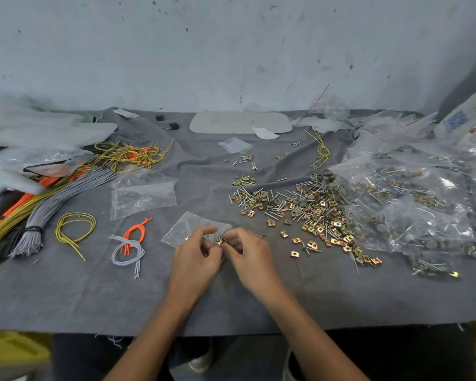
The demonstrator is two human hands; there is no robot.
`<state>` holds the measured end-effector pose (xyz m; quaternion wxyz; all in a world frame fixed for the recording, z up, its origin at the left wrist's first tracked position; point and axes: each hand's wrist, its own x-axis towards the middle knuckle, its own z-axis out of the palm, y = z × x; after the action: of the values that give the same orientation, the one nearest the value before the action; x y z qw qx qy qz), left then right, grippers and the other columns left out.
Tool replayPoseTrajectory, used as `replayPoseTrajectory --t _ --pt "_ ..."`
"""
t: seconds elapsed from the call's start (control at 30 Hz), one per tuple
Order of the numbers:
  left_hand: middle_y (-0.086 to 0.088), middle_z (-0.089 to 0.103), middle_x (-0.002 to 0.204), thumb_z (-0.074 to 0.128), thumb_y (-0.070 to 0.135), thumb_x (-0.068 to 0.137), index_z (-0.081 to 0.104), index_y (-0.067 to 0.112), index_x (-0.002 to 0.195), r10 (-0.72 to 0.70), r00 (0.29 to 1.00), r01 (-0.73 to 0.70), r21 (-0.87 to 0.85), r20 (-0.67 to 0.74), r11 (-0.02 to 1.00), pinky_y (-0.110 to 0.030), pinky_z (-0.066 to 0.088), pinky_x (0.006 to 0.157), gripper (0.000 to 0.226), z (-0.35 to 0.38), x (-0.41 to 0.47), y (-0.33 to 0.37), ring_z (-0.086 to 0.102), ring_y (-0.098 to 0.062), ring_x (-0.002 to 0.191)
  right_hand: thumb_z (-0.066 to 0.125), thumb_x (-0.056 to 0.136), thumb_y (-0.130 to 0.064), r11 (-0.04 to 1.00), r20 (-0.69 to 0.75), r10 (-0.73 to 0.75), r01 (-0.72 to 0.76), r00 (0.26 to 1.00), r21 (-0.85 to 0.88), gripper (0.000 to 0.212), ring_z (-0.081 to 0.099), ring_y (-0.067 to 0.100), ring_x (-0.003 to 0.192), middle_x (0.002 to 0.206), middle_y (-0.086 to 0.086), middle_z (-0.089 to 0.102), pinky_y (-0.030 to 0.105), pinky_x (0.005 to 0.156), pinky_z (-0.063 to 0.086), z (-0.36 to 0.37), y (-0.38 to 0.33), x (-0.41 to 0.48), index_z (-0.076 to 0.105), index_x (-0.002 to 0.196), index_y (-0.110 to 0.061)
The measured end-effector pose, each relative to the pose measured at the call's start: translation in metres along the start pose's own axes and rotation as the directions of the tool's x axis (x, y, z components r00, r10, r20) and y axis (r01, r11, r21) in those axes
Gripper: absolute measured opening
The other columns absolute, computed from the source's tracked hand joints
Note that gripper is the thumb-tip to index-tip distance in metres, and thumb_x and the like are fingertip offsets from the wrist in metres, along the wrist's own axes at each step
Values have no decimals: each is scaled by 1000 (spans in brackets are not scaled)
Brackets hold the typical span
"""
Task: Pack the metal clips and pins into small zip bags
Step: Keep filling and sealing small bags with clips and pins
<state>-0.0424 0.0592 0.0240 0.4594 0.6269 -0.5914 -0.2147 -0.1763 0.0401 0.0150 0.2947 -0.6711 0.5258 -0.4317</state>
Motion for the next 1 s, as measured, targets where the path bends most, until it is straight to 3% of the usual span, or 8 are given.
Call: replayPoseTrajectory --t 0.1,0.27,0.37,0.5,0.67,0.83,1.0 --pt "5 63 66 56 28 72 68 27 112 -15 1000 15 -10 6 1000 -33 50 71 41 -1 -1 2 59 -5 66 73 87 -12 999 -17 -32 32 999 17 10 64 2 82 86 -10 70 16 72 50 0 0 -3 69 95 -17" --pt "6 62 63 56 28 72 68 29 112 -25 1000 25 -19 6 999 -34 50 70 42 -1 -1 2 59 -6 65 75 86 -15 1000 -42 -31 31 999 0 21 61 3 78 78 -10 63 11 65 43 0 1 -5 56 84 -22" --pt "7 62 62 56 28 72 68 27 113 -26 1000 26 -28 10 999 -36 51 71 42 -1 -1 3 58 -6 63 73 88 -16 999 -49 -35 35 998 12 14 62 3 81 83 -10 66 12 69 46 0 3 -5 61 93 -20" --pt "6 62 62 57 27 74 68 26 113 -18 1000 18 -26 10 1000 -37 52 71 41 -1 -2 3 58 -6 63 71 90 -12 999 -36 -50 51 998 7 15 66 5 87 92 -9 72 24 81 53 0 3 -5 72 103 -18" --pt "7 63 64 56 27 72 68 28 112 -19 1000 19 -16 14 1000 -35 52 70 41 -1 -1 2 59 -6 64 75 87 -21 1000 -56 -4 5 998 15 12 61 -3 79 78 -16 64 10 68 46 1 2 -5 64 90 -25" --pt "7 63 64 55 29 72 67 30 112 -14 1000 14 -3 18 1000 -33 51 70 41 0 -1 0 60 -5 65 70 91 -21 998 -27 -66 66 997 -25 5 60 8 80 86 -8 66 29 75 51 0 0 -5 70 96 -23" --pt "7 64 64 56 29 74 67 29 112 -11 1000 11 -10 21 1000 -32 50 70 39 0 -2 0 61 -6 66 70 91 -26 998 -58 -54 52 997 -36 10 62 6 83 88 -7 70 30 78 51 -2 0 -6 75 100 -22"
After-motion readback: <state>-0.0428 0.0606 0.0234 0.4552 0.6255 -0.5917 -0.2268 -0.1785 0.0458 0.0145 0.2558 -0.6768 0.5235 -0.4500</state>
